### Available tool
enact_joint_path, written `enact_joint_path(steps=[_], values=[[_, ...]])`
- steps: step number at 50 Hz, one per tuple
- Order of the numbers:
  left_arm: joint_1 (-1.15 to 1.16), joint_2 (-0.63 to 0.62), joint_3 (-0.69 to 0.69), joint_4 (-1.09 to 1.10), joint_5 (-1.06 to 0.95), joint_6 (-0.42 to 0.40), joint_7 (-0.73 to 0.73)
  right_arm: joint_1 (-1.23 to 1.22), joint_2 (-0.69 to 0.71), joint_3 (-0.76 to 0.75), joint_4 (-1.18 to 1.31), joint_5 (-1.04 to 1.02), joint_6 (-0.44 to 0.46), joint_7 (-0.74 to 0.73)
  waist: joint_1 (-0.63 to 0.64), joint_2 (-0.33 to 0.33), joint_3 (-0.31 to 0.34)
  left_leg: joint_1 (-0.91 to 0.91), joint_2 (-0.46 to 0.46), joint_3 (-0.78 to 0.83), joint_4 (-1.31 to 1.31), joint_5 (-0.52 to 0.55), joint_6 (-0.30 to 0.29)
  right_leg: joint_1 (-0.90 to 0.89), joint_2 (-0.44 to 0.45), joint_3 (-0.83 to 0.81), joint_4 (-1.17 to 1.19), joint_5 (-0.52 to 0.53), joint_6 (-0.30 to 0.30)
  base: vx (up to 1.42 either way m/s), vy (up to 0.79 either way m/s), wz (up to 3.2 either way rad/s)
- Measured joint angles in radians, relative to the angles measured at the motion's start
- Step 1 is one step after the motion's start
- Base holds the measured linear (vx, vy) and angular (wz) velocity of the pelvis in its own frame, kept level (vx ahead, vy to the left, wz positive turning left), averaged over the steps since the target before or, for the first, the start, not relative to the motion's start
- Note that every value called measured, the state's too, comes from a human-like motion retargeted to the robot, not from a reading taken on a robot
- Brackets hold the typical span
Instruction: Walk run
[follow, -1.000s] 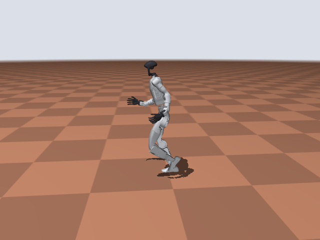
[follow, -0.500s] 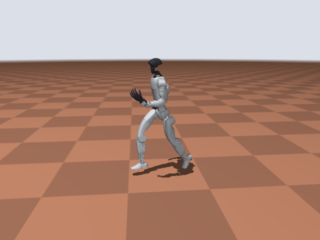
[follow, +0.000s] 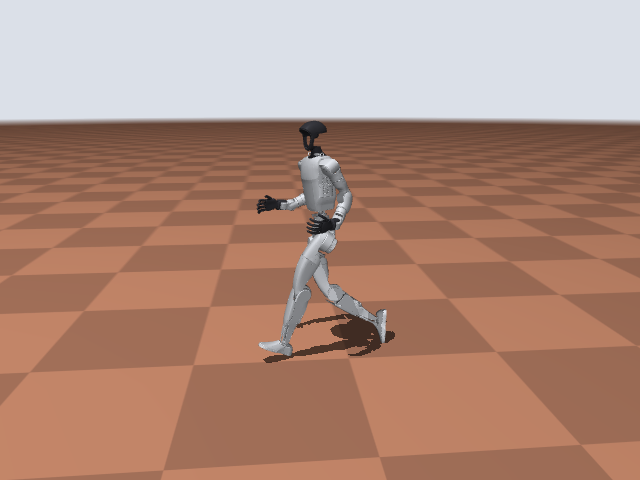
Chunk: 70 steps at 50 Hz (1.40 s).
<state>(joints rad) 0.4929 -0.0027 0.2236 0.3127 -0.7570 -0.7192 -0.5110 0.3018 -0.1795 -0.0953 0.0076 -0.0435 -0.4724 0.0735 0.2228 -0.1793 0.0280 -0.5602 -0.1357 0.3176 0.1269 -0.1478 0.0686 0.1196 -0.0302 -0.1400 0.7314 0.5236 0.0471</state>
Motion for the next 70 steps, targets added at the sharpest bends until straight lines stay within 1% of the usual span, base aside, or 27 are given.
enact_joint_path(steps=[2,3,4,5,7,10,12,15,17,21,23,25,27,28,30,32,37,42,43,45,47,50,52,63,65,67,70], values=[[-0.080,0.010,-0.023,-0.076,0.051,-0.028,0.059,0.021,0.028,0.044,0.061,-0.026,0.003,0.002,-0.035,0.065,0.033,0.067,0.069,-0.068,-0.027,-0.023,-0.046,0.038,0.171,0.026,0.065,0.000,-0.027,2.41,-0.47,0.33],[-0.125,0.015,-0.037,-0.120,0.079,-0.044,0.089,0.032,0.046,0.060,0.106,-0.034,-0.005,0.018,-0.024,0.125,0.043,0.093,0.147,-0.107,0.000,0.098,-0.103,0.058,0.248,0.004,0.092,0.000,-0.060,2.36,-0.52,0.06],[-0.167,0.025,-0.063,-0.160,0.107,-0.056,0.119,0.061,0.064,0.068,0.167,-0.047,-0.020,0.047,-0.059,0.144,0.033,0.087,0.147,-0.143,0.116,0.100,-0.029,0.033,0.275,-0.064,0.156,-0.019,-0.102,2.48,-0.49,0.67],[-0.206,0.037,-0.095,-0.199,0.137,-0.067,0.150,0.100,0.084,0.073,0.238,-0.064,-0.038,0.082,-0.117,0.142,0.012,0.064,0.110,-0.178,0.275,0.043,0.110,-0.016,0.277,-0.155,0.239,-0.047,-0.149,2.93,-0.41,1.16],[-0.310,0.066,-0.157,-0.201,0.118,-0.092,0.164,0.225,0.077,0.130,0.397,-0.030,-0.023,0.145,-0.167,0.123,-0.026,0.067,0.097,-0.382,0.443,-0.064,0.019,-0.139,0.139,-0.285,0.518,-0.251,-0.298,2.92,-0.39,0.59],[-0.485,0.044,-0.128,-0.174,-0.047,-0.018,0.072,0.335,0.016,0.232,0.472,0.176,0.043,0.379,-0.307,0.125,-0.132,0.226,0.140,-0.220,0.418,-0.201,0.046,-0.480,0.108,-0.248,0.583,-0.449,-0.308,2.21,-0.68,0.32],[-0.484,0.056,-0.207,-0.207,-0.101,0.027,0.040,0.406,-0.007,0.151,0.447,0.189,0.096,0.493,-0.369,0.154,-0.164,0.379,0.142,-0.236,0.300,-0.042,-0.041,-0.617,0.127,-0.195,0.384,-0.478,-0.238,2.36,-0.77,0.42],[-0.465,0.090,-0.237,-0.240,-0.126,0.110,-0.004,0.449,-0.027,0.027,0.388,0.123,0.112,0.516,-0.469,0.232,-0.152,0.581,0.194,-0.287,0.139,0.526,-0.270,-0.730,0.127,-0.132,-0.031,-0.446,-0.121,2.28,-0.57,0.09],[-0.446,0.106,-0.252,-0.252,-0.127,0.159,-0.025,0.432,-0.026,-0.021,0.333,0.152,0.061,0.432,-0.538,0.248,-0.115,0.647,0.161,-0.221,0.250,0.671,-0.330,-0.740,0.029,-0.094,-0.272,-0.450,-0.003,2.42,-0.18,-0.10],[-0.406,0.141,-0.229,-0.253,-0.073,0.188,-0.048,0.322,-0.004,-0.058,0.231,0.156,-0.084,0.197,-0.614,0.211,-0.082,0.757,0.094,-0.132,0.457,0.671,-0.330,-0.746,-0.102,0.055,-0.613,-0.540,0.042,2.06,-0.29,-0.45],[-0.391,0.129,-0.225,-0.229,-0.028,0.170,-0.028,0.254,0.010,-0.054,0.179,0.102,-0.115,0.067,-0.669,0.168,-0.055,0.815,0.085,-0.165,0.536,0.671,-0.330,-0.722,-0.154,0.085,-0.594,-0.483,-0.041,2.50,-1.02,0.17],[-0.353,0.109,-0.216,-0.188,0.021,0.159,-0.011,0.197,0.021,-0.026,0.120,0.041,-0.134,-0.028,-0.686,0.122,-0.068,0.836,0.091,-0.199,0.618,0.671,-0.330,-0.707,-0.133,0.054,-0.424,-0.350,-0.249,2.40,-1.27,-0.45],[-0.237,0.044,-0.178,-0.036,0.123,0.186,-0.099,0.187,0.060,0.049,0.123,-0.005,-0.143,-0.126,-0.618,0.210,-0.089,0.738,0.136,-0.243,0.889,0.533,-0.283,-0.679,0.112,0.175,-0.151,-0.605,-0.277,2.98,-1.39,-0.92],[-0.201,0.022,-0.145,0.092,0.161,0.241,-0.197,0.148,0.098,0.010,0.172,0.024,-0.153,-0.126,-0.605,0.243,-0.124,0.620,0.190,-0.312,1.039,0.437,-0.233,-0.660,0.050,0.004,-0.116,-0.625,-0.294,2.72,-1.09,-0.06],[-0.171,-0.049,-0.184,0.259,0.146,0.348,-0.308,0.065,0.208,0.005,0.213,0.138,-0.105,-0.048,-0.467,0.206,-0.189,0.397,0.217,-0.228,1.142,0.286,-0.093,-0.590,0.088,0.009,-0.074,-0.726,-0.309,2.10,-0.85,-1.06],[-0.122,-0.056,-0.177,0.261,-0.012,0.365,-0.333,0.040,0.253,0.070,0.177,0.246,-0.081,0.037,-0.409,0.170,-0.224,0.263,0.207,-0.148,0.995,0.193,-0.041,-0.499,0.129,0.056,-0.146,-0.662,-0.303,1.78,-0.64,-1.61],[-0.027,-0.009,-0.058,0.144,0.027,0.178,-0.205,0.040,0.158,0.057,0.080,0.284,-0.123,0.001,-0.284,0.171,-0.148,0.101,0.161,-0.091,0.318,0.131,0.017,-0.217,0.207,0.091,-0.336,-0.220,-0.202,1.66,-0.35,-1.35],[-0.036,-0.016,-0.034,-0.005,-0.006,0.181,-0.128,0.030,0.011,0.108,0.018,0.159,-0.063,0.056,-0.275,0.187,-0.040,0.126,0.138,-0.240,-0.081,0.034,-0.098,0.024,0.277,0.121,-0.288,-0.015,-0.126,1.68,-0.26,-1.45],[-0.050,-0.009,-0.036,-0.039,-0.013,0.200,-0.133,0.022,-0.017,0.139,0.008,0.147,-0.045,0.086,-0.287,0.203,-0.022,0.124,0.164,-0.245,-0.056,0.028,-0.102,0.037,0.293,0.101,-0.205,-0.039,-0.113,1.87,-0.20,-1.21],[-0.089,0.023,-0.059,-0.107,-0.004,0.225,-0.144,0.017,-0.073,0.180,-0.012,0.151,-0.009,0.160,-0.306,0.242,-0.019,0.114,0.207,-0.256,0.087,0.241,-0.097,0.007,0.296,0.017,0.001,-0.169,-0.156,2.13,-0.09,-1.18],[-0.103,0.061,-0.172,-0.118,0.030,0.196,-0.148,0.102,-0.066,0.152,0.026,0.137,-0.014,0.241,-0.327,0.226,-0.094,0.079,0.116,-0.359,0.323,0.098,-0.008,-0.087,0.252,-0.093,0.244,-0.317,-0.267,2.20,0.06,-0.59],[-0.300,0.083,-0.161,-0.053,0.026,0.212,-0.174,0.108,-0.003,0.181,0.151,0.188,0.021,0.319,-0.316,0.206,-0.148,0.071,0.241,-0.175,0.467,-0.018,-0.093,-0.371,0.215,0.002,0.480,-0.507,-0.278,1.24,-0.14,-1.54],[-0.356,0.057,-0.244,-0.047,0.018,0.207,-0.182,0.171,0.031,0.211,0.181,0.238,0.031,0.361,-0.372,0.214,-0.171,0.163,0.262,-0.124,0.424,-0.032,-0.090,-0.472,0.217,-0.036,0.371,-0.558,-0.268,1.17,-0.36,-0.11],[-0.553,0.158,-0.346,-0.169,0.175,0.195,-0.115,0.287,0.062,0.104,0.268,0.190,-0.051,0.149,-0.584,0.205,-0.123,0.712,0.149,0.078,0.035,0.359,-0.281,-0.578,0.011,-0.416,-0.635,-0.538,-0.151,1.01,-0.22,-0.63],[-0.559,0.180,-0.349,-0.179,0.187,0.199,-0.111,0.264,0.056,0.104,0.247,0.209,-0.060,0.128,-0.602,0.204,-0.127,0.752,0.105,0.030,0.076,0.438,-0.330,-0.572,-0.011,-0.491,-0.653,-0.442,-0.306,1.17,0.17,-0.84],[-0.544,0.197,-0.341,-0.165,0.196,0.203,-0.118,0.224,0.048,0.114,0.239,0.200,-0.051,0.125,-0.623,0.224,-0.135,0.754,0.051,-0.002,0.212,0.521,-0.330,-0.570,-0.105,-0.380,-0.515,-0.452,-0.309,1.59,0.66,-0.53],[-0.463,0.185,-0.287,-0.076,0.246,0.201,-0.208,0.168,0.081,0.148,0.273,0.182,-0.036,0.126,-0.609,0.227,-0.172,0.621,0.090,-0.029,0.620,0.628,-0.310,-0.647,-0.093,-0.142,-0.215,-0.653,-0.309,1.24,-0.58,-1.20]])
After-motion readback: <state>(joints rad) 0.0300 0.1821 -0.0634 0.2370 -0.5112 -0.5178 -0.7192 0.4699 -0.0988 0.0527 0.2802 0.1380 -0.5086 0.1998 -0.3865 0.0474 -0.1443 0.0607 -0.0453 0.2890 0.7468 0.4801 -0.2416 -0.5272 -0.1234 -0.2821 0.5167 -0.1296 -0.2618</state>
